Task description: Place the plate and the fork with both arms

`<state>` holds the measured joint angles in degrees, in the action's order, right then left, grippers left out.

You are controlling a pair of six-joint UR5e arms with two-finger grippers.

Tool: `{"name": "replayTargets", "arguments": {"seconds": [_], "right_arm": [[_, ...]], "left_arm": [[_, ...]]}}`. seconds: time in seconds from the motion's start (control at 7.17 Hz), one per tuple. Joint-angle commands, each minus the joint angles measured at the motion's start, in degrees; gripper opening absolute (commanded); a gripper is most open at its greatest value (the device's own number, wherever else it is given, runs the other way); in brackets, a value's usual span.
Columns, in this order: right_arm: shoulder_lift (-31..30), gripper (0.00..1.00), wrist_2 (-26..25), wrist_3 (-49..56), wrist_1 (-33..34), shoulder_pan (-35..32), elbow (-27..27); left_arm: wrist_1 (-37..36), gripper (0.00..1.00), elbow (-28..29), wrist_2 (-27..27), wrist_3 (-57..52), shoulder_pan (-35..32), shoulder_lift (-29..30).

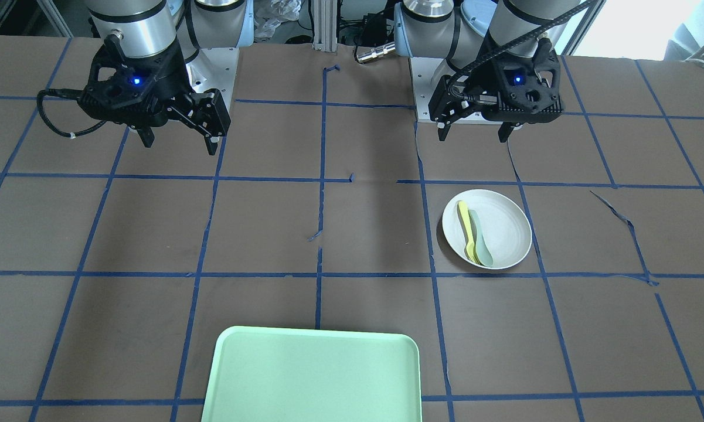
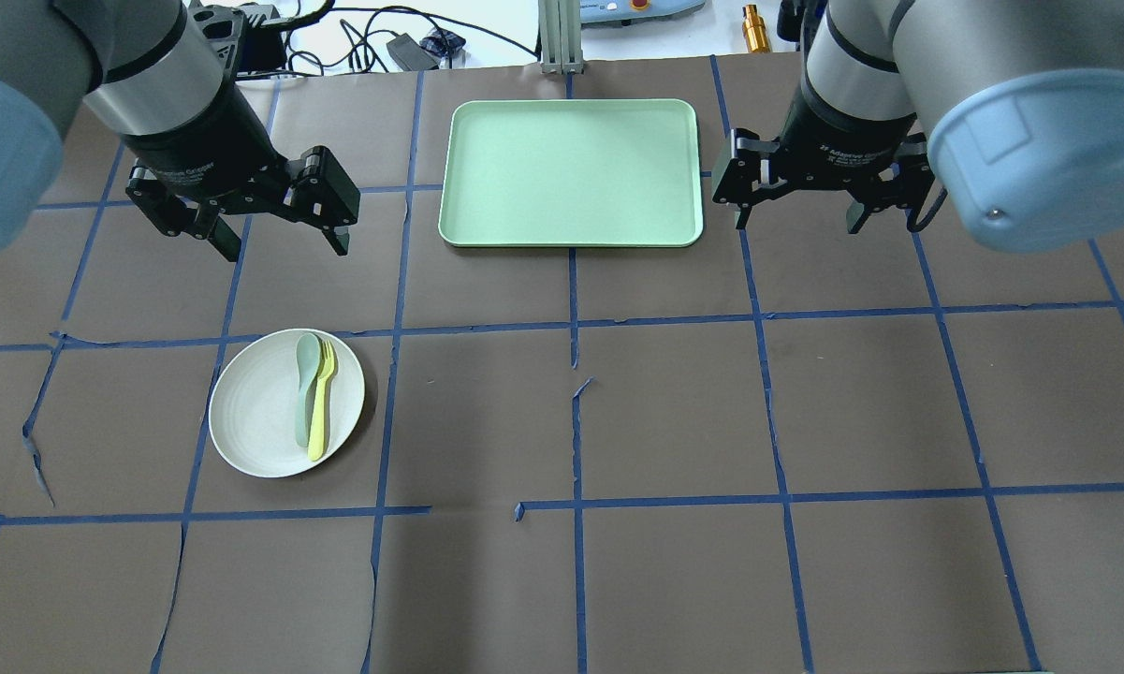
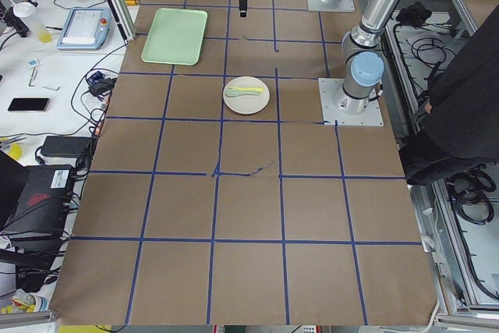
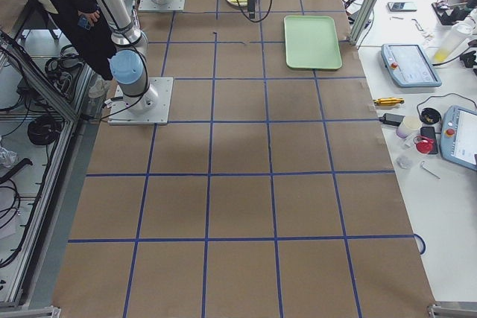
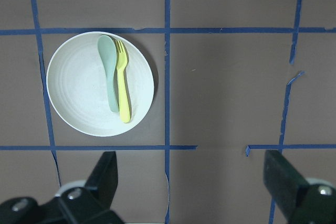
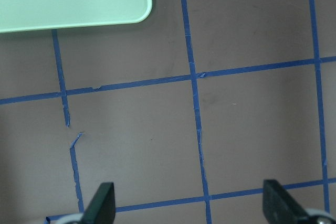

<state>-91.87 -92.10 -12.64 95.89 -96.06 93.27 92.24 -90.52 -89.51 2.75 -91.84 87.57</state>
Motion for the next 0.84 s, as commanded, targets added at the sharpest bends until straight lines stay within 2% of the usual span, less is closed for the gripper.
{"name": "replayTargets", "arguments": {"seconds": [0.0, 0.28, 0.42, 0.56, 0.7], "right_arm": [[-0.15, 1.0, -0.62, 0.07, 0.0, 0.0, 0.25], [0.02, 1.0, -0.8, -0.1, 0.43, 0.0, 0.42], [0.11, 1.0, -0.8, -0.19, 0.35, -0.09, 0.42], [0.2, 1.0, -0.8, -0.19, 0.09, -0.09, 0.51], [0.2, 1.0, -0.8, -0.19, 0.09, -0.18, 0.51]], "left_arm": [[0.13, 1.0, -0.18, -0.05, 0.07, 0.0, 0.49], [-0.48, 1.0, -2.1, 0.04, -1.68, 1.57, 1.9], [-2.66, 1.0, -5.6, -0.05, -6.48, 5.06, 2.51], [-7.55, 1.0, -10.77, 0.13, -9.74, 10.58, 3.13], [-15.52, 1.0, -17.0, 0.04, -13.87, 14.37, 3.74]]}}
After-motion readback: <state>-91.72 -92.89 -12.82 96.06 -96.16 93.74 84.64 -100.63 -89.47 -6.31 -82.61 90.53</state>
